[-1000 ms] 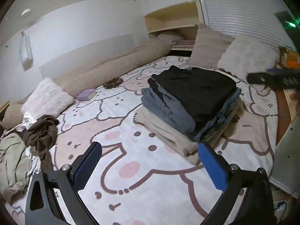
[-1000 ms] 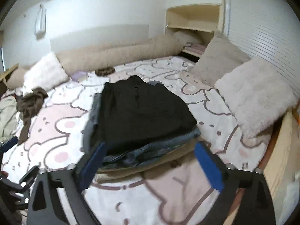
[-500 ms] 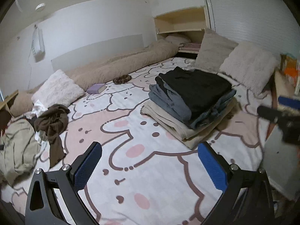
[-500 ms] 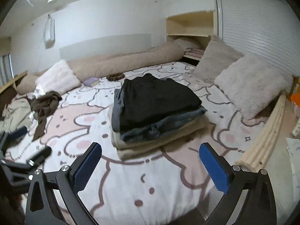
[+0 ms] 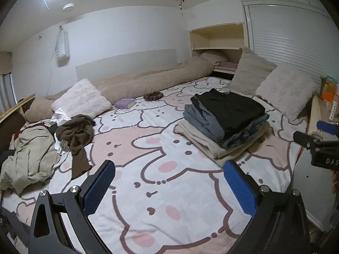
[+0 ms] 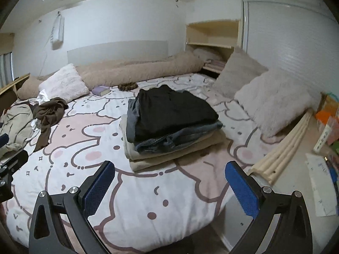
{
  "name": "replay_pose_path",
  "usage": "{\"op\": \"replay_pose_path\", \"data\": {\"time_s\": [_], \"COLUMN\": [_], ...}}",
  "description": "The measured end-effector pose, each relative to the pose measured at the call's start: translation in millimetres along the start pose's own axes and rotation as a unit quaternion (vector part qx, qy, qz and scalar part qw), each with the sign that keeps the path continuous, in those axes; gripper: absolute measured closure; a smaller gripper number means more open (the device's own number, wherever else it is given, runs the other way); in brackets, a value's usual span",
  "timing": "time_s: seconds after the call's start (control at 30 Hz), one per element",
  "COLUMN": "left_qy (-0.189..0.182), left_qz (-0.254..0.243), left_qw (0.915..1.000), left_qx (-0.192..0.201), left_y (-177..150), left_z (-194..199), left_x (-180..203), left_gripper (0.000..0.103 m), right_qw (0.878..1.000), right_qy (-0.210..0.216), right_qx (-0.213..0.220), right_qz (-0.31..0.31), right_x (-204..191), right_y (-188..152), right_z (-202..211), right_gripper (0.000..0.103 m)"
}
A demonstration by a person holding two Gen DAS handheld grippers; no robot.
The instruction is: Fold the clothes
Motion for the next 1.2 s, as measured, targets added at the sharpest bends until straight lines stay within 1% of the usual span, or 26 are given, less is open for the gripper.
{"op": "replay_pose_path", "data": {"time_s": [0.3, 0.53, 0.77, 1.2], "left_qy": [0.008, 0.006, 0.003, 0.001], "left_qz": [0.003, 0.001, 0.000, 0.007], "left_qw": [0.9999, 0.9998, 0.9998, 0.9999], "left_qx": [0.011, 0.017, 0.017, 0.015], "left_y": [3.4, 5.2, 3.4, 3.6], "left_z": [14.9, 21.0, 23.4, 23.4], "left_x": [-7.7, -7.1, -7.4, -6.7], "left_gripper": [0.000, 0.000, 0.000, 0.000], "right_qw": [1.000, 0.999, 0.999, 0.997], "right_qy": [0.005, -0.008, -0.022, -0.030], "right_qx": [0.004, -0.006, -0.006, -0.015], "right_qz": [0.025, 0.038, 0.048, 0.065], "right_x": [-11.5, -11.6, -10.0, -13.3], "right_y": [7.1, 7.7, 10.4, 8.3], "right_z": [5.9, 4.7, 5.5, 0.4], "right_gripper": [0.000, 0.000, 0.000, 0.000]}}
Point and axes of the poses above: each gripper's, at about its wrist camera, not at the fingertips, and z roughly against the way its jaws point, x to its right, y to its top, the point moved 8 cm from there along -z, roughly the way its jaws point, and after that the axes turned 11 degrees about z, right-handed, at the moved point
